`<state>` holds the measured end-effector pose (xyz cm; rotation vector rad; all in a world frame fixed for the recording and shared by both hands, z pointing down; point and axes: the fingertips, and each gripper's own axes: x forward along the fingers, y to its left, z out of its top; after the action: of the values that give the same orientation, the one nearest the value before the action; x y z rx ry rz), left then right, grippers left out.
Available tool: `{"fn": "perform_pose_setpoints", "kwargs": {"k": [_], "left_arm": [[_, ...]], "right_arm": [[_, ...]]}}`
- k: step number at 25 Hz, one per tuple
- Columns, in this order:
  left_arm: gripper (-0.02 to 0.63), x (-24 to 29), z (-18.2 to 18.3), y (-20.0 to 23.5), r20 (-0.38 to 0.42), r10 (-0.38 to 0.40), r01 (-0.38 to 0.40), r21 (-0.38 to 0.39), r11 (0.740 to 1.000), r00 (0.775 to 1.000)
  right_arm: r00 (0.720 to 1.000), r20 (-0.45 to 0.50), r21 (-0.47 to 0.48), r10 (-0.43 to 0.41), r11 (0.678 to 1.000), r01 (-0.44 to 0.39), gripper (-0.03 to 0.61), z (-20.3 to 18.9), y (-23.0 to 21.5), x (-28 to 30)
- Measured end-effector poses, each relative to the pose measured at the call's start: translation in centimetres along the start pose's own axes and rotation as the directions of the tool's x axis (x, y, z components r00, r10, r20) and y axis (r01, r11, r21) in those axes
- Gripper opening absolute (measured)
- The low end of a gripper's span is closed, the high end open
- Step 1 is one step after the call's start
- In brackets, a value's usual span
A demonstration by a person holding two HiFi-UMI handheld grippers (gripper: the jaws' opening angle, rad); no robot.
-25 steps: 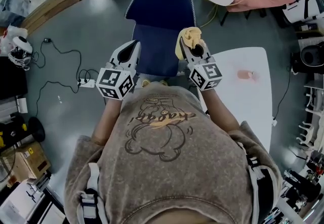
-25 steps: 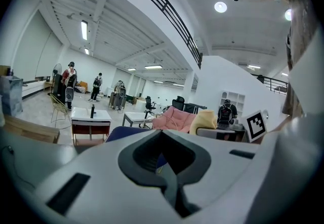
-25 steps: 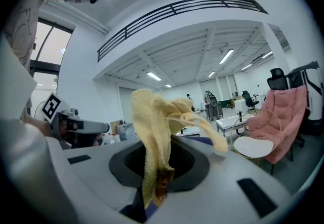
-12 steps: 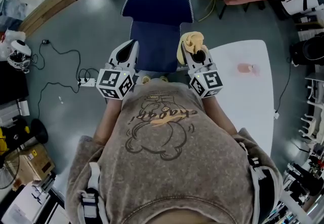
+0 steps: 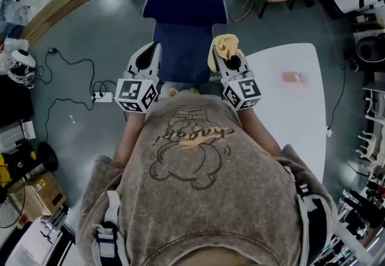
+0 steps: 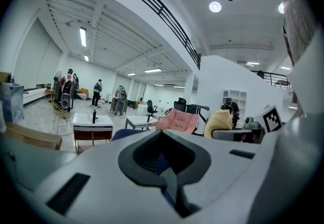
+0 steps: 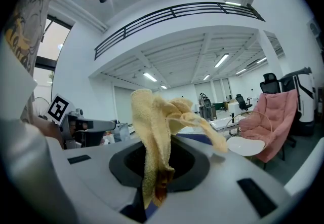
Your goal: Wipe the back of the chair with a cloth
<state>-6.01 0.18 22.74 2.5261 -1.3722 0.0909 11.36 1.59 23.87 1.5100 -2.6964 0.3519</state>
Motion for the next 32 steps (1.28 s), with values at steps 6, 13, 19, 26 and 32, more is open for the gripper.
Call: {"fn": "perform_pose_setpoints", "kwargs": {"k": [6, 13, 19, 26, 32], "left_arm": [[0.009, 0.1, -0.7, 0.4, -0.01, 0.011, -0.011, -0.003, 1.0, 1.0], [0.008, -0.2, -0.9, 0.4, -0.012, 0.019, -0.019, -0.007, 1.0, 1.0], [0.008, -0.3, -0.7, 0.7, -0.015, 0.03, -0.03, -0.01, 0.999, 0.999], [0.008, -0.7, -0.8, 1.5, -0.013, 0.045, -0.046, -0.021, 0.999, 0.999], [0.008, -0.9, -0.9, 1.7, -0.013, 0.05, -0.05, -0.024, 0.998, 0.999]], "right_arm": [[1.0, -0.002, -0.005, -0.002, 1.0, 0.002, 0.071, -0.3, 0.0, 0.6], [1.0, -0.023, -0.027, 0.001, 1.0, -0.001, 0.069, -0.8, 0.5, 0.8], [1.0, -0.029, -0.031, 0.011, 0.999, -0.012, 0.069, -0.7, 0.9, 1.3], [0.999, -0.036, -0.023, 0.016, 1.0, -0.017, 0.069, -1.1, 1.5, 1.9], [0.999, -0.03, -0.011, 0.012, 1.0, -0.012, 0.069, -0.9, 1.3, 2.2]]}}
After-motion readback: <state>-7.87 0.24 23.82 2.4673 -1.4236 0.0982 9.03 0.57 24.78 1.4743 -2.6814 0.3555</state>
